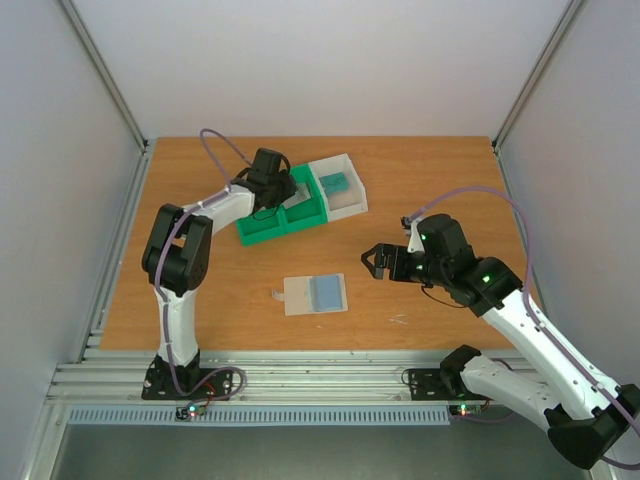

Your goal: Take the credit cards out of the card holder

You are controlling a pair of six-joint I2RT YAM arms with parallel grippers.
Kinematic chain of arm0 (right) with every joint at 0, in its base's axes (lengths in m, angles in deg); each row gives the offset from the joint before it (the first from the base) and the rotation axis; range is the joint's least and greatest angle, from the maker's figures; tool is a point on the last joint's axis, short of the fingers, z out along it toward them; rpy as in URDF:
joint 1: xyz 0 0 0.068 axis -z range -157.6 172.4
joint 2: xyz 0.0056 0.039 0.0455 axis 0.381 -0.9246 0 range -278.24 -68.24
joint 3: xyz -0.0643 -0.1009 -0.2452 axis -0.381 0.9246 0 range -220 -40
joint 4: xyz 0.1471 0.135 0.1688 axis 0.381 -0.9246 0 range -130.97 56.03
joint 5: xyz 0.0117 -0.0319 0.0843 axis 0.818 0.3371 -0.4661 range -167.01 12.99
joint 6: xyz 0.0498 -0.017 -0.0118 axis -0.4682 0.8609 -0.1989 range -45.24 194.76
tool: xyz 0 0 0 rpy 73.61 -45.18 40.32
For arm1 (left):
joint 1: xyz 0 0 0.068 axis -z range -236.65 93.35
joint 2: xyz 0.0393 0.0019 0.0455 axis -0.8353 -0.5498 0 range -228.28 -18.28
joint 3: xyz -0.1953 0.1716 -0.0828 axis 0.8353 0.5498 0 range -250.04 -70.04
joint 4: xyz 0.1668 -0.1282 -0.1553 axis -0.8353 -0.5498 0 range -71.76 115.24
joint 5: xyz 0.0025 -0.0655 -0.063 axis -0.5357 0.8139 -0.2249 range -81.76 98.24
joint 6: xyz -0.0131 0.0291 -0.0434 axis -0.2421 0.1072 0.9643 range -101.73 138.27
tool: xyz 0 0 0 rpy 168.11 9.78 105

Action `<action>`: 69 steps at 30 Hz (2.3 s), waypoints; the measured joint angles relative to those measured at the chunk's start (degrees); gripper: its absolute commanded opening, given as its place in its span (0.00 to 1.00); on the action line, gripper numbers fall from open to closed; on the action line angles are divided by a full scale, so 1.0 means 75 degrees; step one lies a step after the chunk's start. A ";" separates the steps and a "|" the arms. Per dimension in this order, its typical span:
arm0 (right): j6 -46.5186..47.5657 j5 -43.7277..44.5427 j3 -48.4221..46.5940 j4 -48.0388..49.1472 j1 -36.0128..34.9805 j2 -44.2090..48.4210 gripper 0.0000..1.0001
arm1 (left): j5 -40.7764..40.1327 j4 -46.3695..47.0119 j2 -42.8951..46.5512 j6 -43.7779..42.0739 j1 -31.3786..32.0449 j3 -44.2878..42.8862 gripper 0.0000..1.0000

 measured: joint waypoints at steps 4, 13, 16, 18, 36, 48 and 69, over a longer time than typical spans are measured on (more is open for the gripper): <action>-0.0003 -0.0006 -0.0114 -0.0076 0.0000 0.0085 0.99 | 0.0073 -0.0160 -0.0131 -0.0026 0.0000 -0.0178 0.16; -0.0035 -0.0006 -0.0224 -0.0137 0.0000 0.0090 0.98 | 0.0061 -0.0522 -0.0207 -0.0102 0.0000 -0.0440 0.32; -0.0032 -0.0003 -0.0224 -0.0166 0.0000 0.0090 0.98 | -0.0003 -0.0702 -0.0207 -0.0189 0.0000 -0.0606 0.39; -0.0029 -0.0009 -0.0233 -0.0172 0.0000 0.0087 0.98 | -0.0082 -0.0877 -0.0207 -0.0259 0.0000 -0.0740 0.42; -0.0128 0.0568 -0.0848 -0.0857 0.0000 -0.0160 0.98 | -0.0169 -0.2396 0.0895 -0.1317 0.0009 -0.1259 0.99; -0.0262 0.1288 -0.0903 -0.1078 0.0000 -0.0350 0.99 | 0.0609 -0.3206 0.4511 -0.2608 0.0003 0.0522 0.99; -0.0114 0.1550 -0.0329 -0.0463 0.0000 -0.0268 0.99 | 0.1993 -0.3722 1.0724 -0.3340 0.0009 0.4587 0.99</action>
